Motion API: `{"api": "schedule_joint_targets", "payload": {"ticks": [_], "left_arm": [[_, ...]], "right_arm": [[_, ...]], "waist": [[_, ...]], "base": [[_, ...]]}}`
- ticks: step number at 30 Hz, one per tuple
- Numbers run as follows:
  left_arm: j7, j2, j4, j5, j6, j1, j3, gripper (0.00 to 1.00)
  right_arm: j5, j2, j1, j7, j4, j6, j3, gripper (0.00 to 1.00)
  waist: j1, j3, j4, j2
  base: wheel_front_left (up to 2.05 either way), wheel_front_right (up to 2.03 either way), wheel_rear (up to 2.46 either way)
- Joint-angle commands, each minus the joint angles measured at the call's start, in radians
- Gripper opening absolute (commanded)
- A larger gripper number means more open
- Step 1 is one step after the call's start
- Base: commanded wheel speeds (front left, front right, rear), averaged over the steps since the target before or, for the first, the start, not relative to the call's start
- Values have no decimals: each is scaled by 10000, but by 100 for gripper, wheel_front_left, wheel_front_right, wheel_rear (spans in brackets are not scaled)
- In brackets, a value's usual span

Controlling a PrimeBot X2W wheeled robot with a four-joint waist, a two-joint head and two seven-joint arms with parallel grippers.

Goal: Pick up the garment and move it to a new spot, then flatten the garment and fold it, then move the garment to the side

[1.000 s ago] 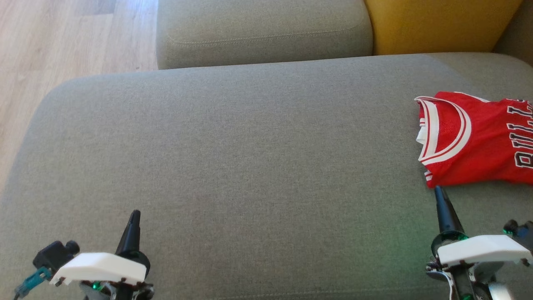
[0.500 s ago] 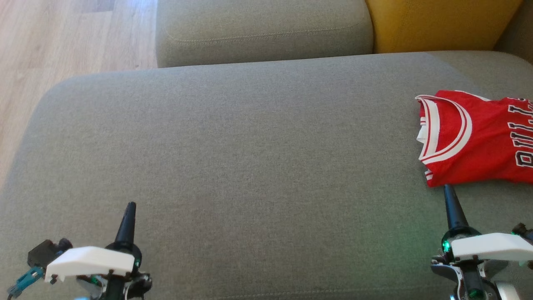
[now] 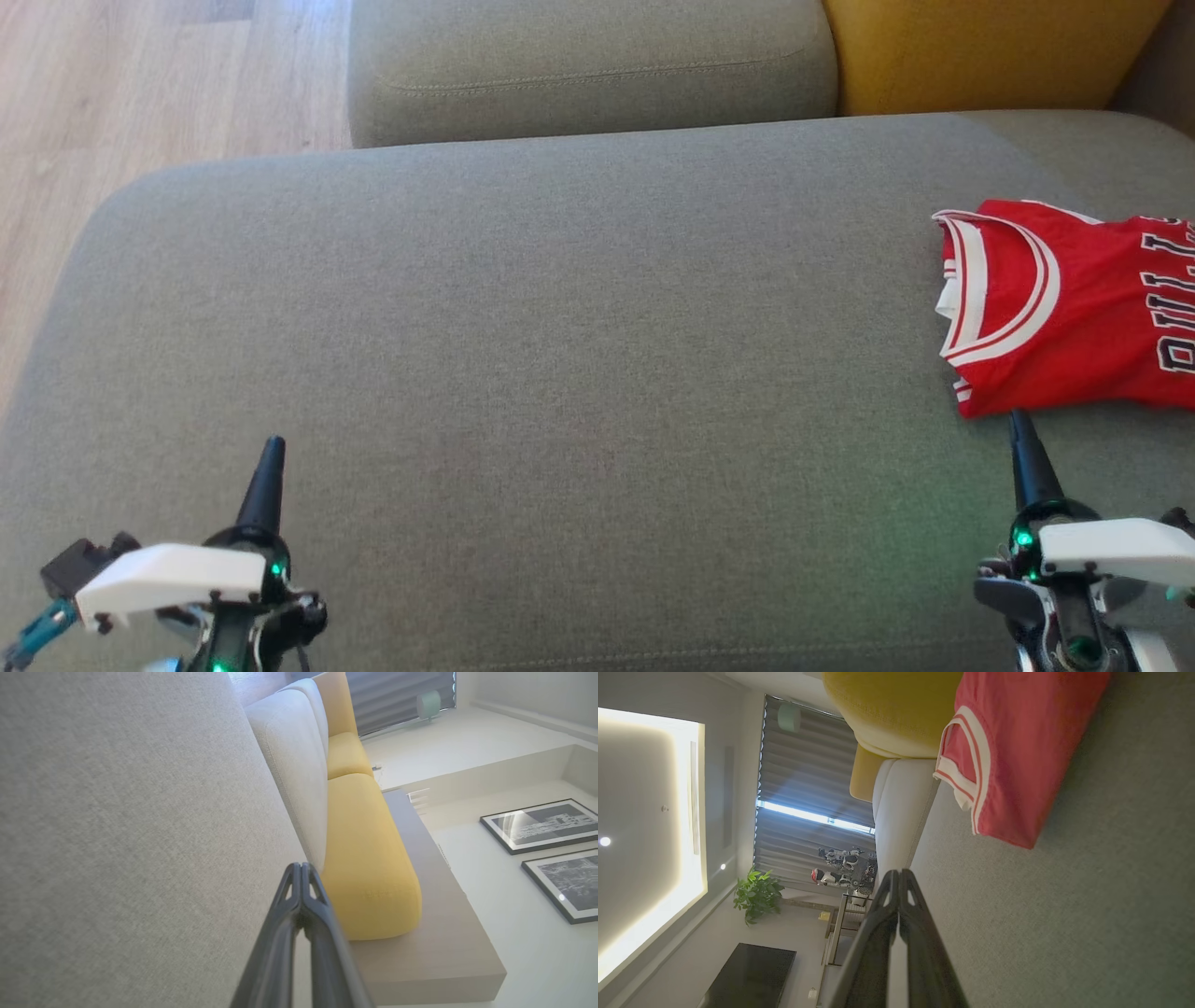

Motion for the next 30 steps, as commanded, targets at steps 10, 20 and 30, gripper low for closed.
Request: {"api": "schedule_joint_targets", "payload": {"ticks": [10,20,30], "left_arm": [[321,-67,-214,-1230,-309,-787,657,0],[588,-177,-136,-2292,-505,-968,983,0],[717,-236,-101,-2742,-591,-1048,1141,0]], "right_arm": [[1411,-207,-815,90,-98,-6,-30,0],[2599,-201,-985,140,94,-7,-169,0],[3096,-181,-1061,182,180,-7,-254,0]], "waist": [[0,39,0,0],[0,76,0,0],[0,92,0,0]], "base": [[0,0,0],[0,0,0],[0,0,0]]}}
